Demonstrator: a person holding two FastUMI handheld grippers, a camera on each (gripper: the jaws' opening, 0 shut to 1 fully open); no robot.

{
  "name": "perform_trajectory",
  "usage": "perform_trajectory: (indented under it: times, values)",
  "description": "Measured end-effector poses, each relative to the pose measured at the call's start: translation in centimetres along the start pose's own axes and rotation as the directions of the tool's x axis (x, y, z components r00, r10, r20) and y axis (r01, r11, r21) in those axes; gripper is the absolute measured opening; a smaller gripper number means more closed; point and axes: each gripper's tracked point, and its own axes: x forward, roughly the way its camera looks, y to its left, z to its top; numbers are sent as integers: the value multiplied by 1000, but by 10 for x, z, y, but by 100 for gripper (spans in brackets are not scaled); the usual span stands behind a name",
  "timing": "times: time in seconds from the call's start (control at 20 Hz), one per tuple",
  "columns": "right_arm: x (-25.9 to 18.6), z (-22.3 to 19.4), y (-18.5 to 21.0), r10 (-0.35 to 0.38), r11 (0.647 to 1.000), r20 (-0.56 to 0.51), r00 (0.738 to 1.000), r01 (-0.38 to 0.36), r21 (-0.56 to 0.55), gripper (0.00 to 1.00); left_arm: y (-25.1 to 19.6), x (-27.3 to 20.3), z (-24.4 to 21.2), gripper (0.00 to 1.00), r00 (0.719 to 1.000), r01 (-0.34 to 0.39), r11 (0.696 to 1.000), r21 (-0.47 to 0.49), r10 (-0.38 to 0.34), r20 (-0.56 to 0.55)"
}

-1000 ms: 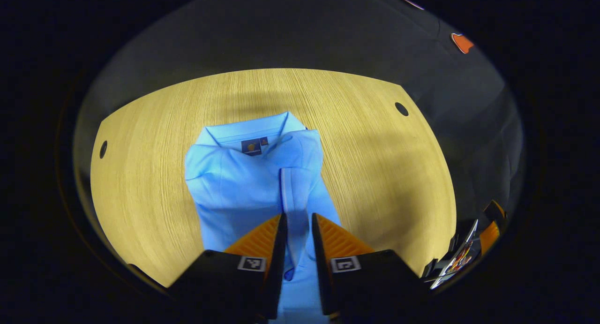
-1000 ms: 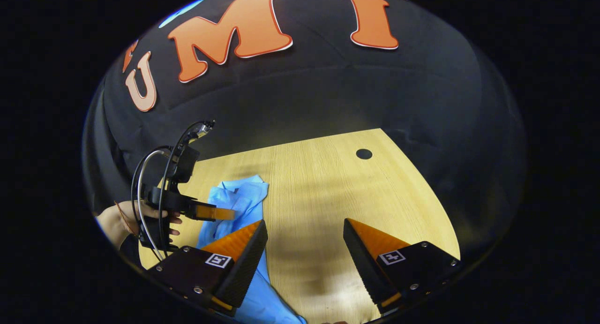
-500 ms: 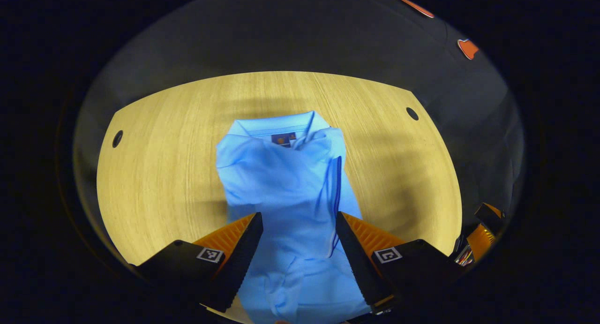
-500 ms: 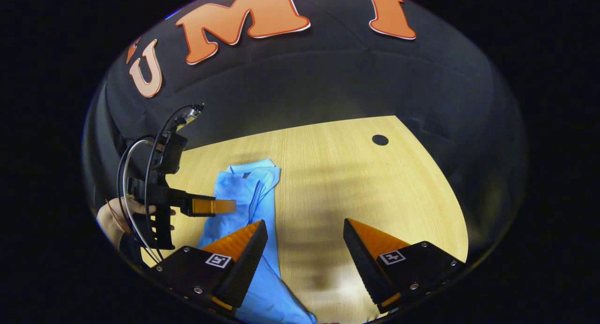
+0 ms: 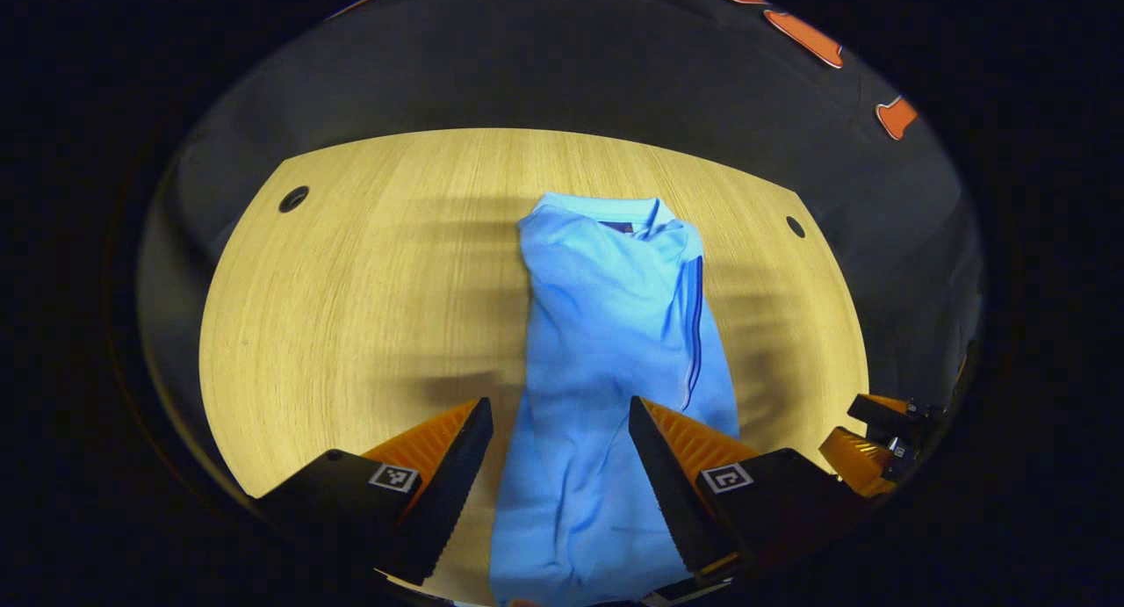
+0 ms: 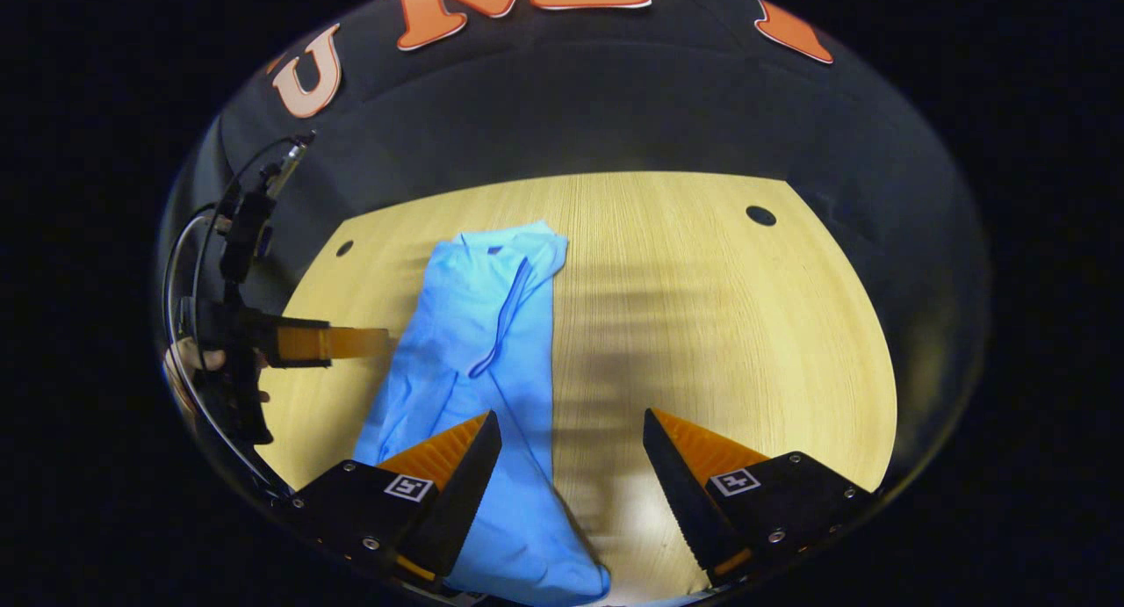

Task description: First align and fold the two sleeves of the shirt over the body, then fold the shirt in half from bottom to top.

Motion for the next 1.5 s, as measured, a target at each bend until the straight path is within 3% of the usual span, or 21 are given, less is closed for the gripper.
perform_trajectory:
  times: [0.35, 0.5, 0.75, 1.05, 1.5]
  values:
    - [-24, -112, 11, -39, 999, -156, 987, 37, -18, 99, 20, -44, -118, 100, 998, -1, 1000, 26, 2, -56]
    - [-29, -154, 12, -55, 998, -216, 975, 52, -21, 99, 22, -57, -173, 100, 994, 21, 999, -31, -24, -111]
    - [-45, -211, 9, -91, 996, -289, 953, 85, -34, 99, 34, -62, -230, 100, 984, -13, 1000, 13, 15, -178]
    - [-46, -241, 17, -103, 995, -338, 936, 99, -30, 99, 30, -68, -250, 100, 966, 6, 1000, 21, -1, -257]
    - [-40, -254, 20, -139, 990, -360, 922, 130, -48, 98, 42, -65, -258, 98, 954, -119, 991, 65, 133, -271]
